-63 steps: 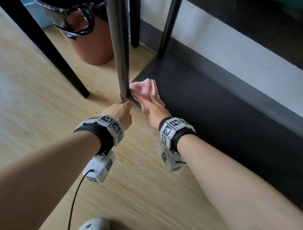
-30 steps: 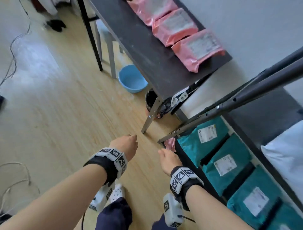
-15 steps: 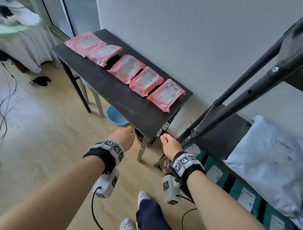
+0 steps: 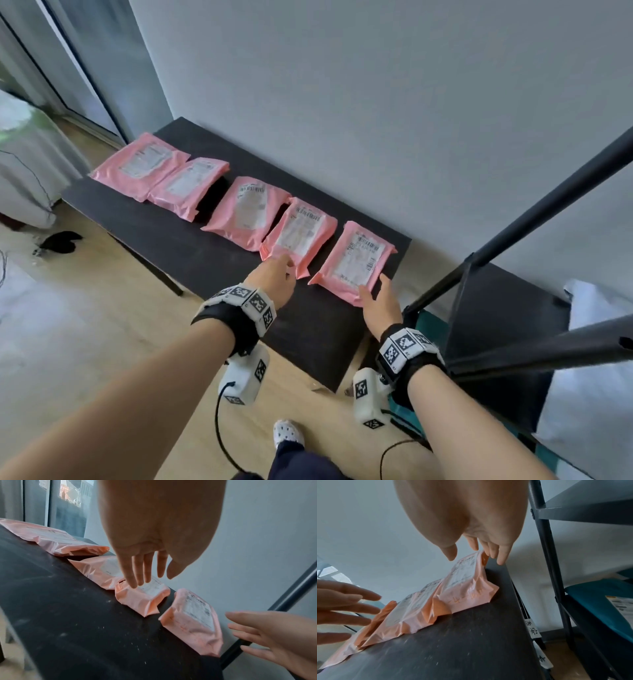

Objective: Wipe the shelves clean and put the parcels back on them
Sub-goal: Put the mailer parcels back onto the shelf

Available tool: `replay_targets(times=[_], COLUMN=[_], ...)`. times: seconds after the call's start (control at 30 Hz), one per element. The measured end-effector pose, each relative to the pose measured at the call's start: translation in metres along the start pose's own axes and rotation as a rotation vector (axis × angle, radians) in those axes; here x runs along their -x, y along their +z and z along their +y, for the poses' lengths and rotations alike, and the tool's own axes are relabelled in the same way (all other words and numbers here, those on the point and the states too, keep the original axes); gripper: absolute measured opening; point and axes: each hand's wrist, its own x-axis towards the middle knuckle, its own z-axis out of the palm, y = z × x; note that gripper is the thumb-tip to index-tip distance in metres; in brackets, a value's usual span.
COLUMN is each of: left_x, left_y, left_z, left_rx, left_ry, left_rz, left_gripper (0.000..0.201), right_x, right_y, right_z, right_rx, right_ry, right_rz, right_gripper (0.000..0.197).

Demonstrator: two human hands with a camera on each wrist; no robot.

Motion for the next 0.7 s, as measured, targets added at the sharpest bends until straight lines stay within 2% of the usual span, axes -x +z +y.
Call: replay_targets(times=[0.23, 0.4, 0.53, 0.63, 0.7], left_x=[-0.094, -0.146, -0.174, -0.188, -0.195], left_y=[-0.032, -0.046, -0.046, -0.044, -0.040], left_z=[-0.029, -0.046, -0.052, -0.046, -0.041], left_rx=[0.179, 0.098, 0.017, -0.010, -0.041], left_ry=[-0.059, -0.097, -0.086, -0.039, -0.016], left_rz=[-0.188, -0.283, -0.401, -0.436, -0.424], left_gripper=[0.041, 0.045, 0.043, 0.022, 0.033], right_x=[-0.051, -0.073, -0.079, -0.079, -0.078], right_y=[0.002, 0.017, 0.025, 0.028, 0.027], right_z=[-0.009, -0.004, -0.009, -0.010, -0.010], right_rx=[-0.060, -0.127, -0.251, -0.315, -0.323], right_ry=[0.228, 0.348, 0.418, 0.486, 0.497], right_rz=[0.054, 0.064, 0.142, 0.185, 0.204], right_gripper=[0.062, 0.035, 0.034, 0.030, 0.026])
